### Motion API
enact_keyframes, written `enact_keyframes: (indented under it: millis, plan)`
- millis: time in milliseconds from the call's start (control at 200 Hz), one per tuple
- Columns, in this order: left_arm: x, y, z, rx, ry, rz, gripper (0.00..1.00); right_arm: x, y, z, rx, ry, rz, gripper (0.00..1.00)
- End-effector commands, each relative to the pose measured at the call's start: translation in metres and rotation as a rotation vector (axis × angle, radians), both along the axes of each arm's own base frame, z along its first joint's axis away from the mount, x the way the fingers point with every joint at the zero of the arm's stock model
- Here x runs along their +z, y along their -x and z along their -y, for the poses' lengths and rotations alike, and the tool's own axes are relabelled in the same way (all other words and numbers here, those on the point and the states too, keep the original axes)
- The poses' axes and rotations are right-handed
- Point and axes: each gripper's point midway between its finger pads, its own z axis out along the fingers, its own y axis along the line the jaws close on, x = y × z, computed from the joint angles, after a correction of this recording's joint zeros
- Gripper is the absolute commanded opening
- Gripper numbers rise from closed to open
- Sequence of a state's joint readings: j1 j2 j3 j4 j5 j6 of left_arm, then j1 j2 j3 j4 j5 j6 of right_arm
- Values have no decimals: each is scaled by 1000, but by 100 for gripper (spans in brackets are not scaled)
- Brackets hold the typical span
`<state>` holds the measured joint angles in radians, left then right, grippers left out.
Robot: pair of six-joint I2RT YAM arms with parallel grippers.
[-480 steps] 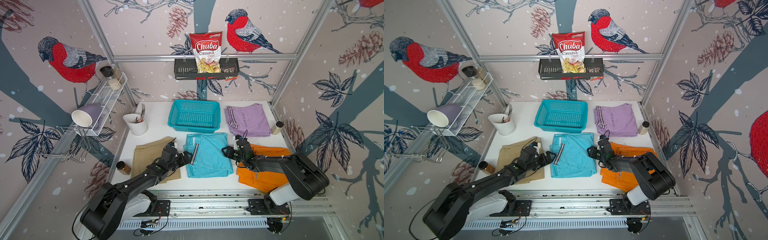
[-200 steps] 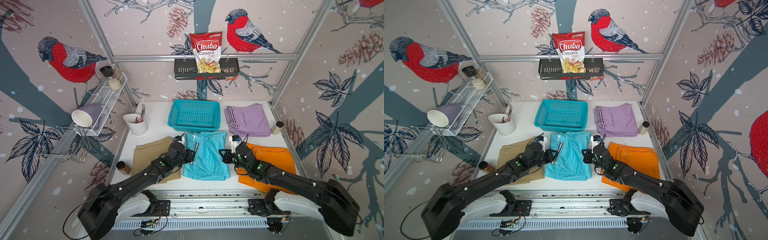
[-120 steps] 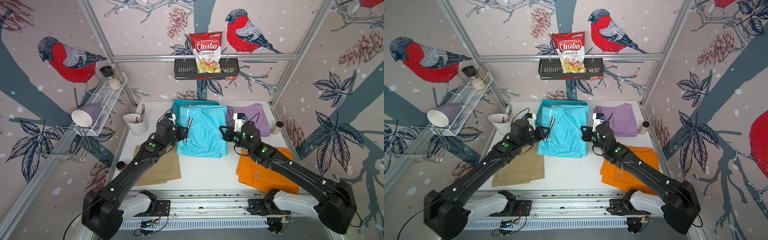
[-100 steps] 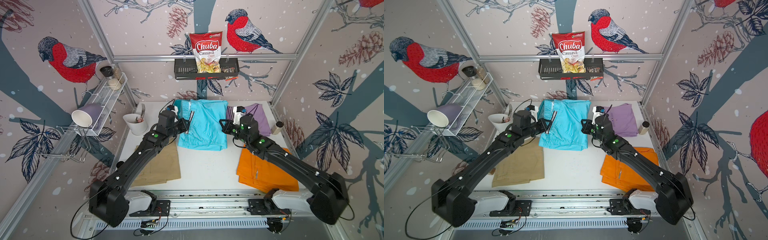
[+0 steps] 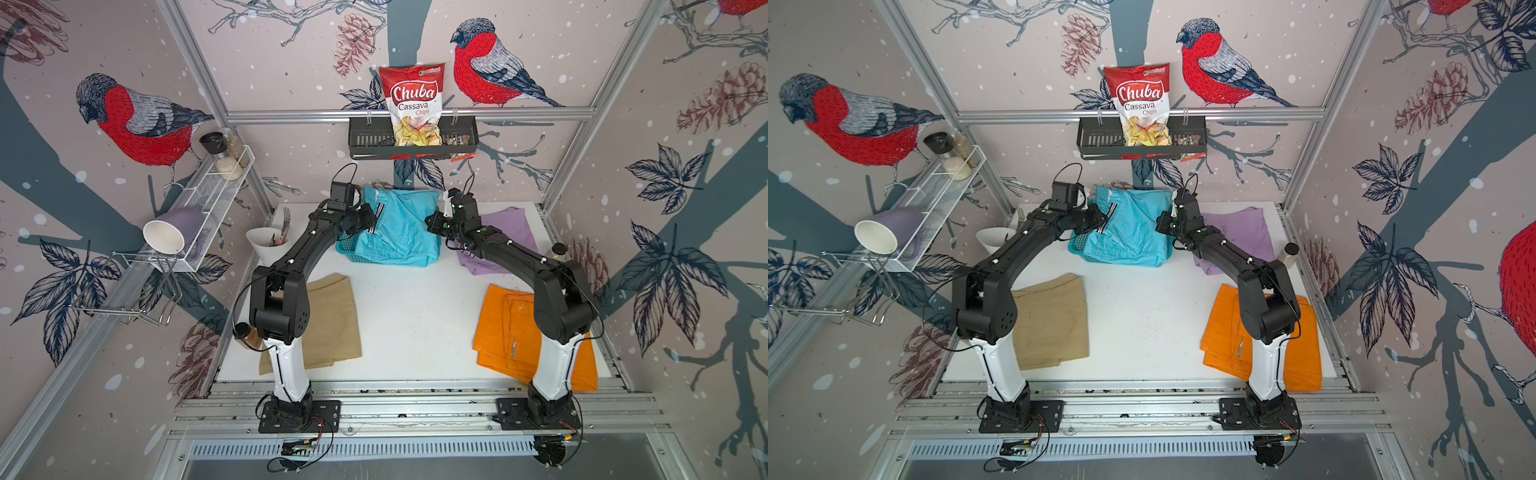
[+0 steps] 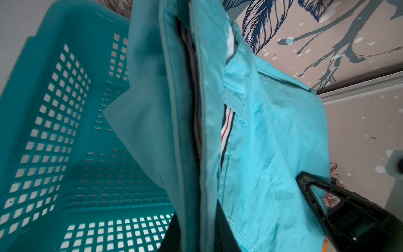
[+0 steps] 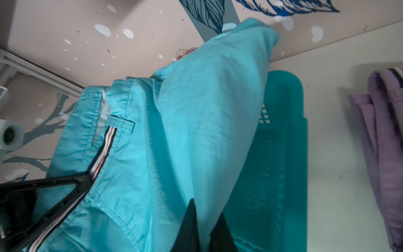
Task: Put the folded long pants in the basket
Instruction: Place the long pant in the basket.
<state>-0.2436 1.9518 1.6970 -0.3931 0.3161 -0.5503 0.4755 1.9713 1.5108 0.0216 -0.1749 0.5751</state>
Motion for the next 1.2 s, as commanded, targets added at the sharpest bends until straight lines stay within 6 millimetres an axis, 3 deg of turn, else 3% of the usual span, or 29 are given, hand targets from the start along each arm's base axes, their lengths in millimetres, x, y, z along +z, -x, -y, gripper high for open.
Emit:
enact_keyframes:
  millis: [0,195,320,615,830,975,1196]
  plan:
    - [-12,-9,-3,-12,-4,10,0,-13,-5,-6,23,15,9,0]
    - [-51,-28,-16,10,-31,-36,0,-52,-16,-13,32,55,-47,0]
    - [-61,-39,-21,5,-48,-51,0,-63,-24,-17,15,112,-49,0]
    - [-61,-53,-23,-19,-70,23,0,-83,-34,-30,21,162,-42,0]
    - [-27,-61,-25,-13,-58,152,0,-68,-46,-25,6,195,38,0]
    - [-24,-67,-24,-24,-39,181,0,-73,-54,-29,27,224,64,0]
    - [-69,-76,-37,-12,-105,141,0,-92,-58,-22,26,304,87,0]
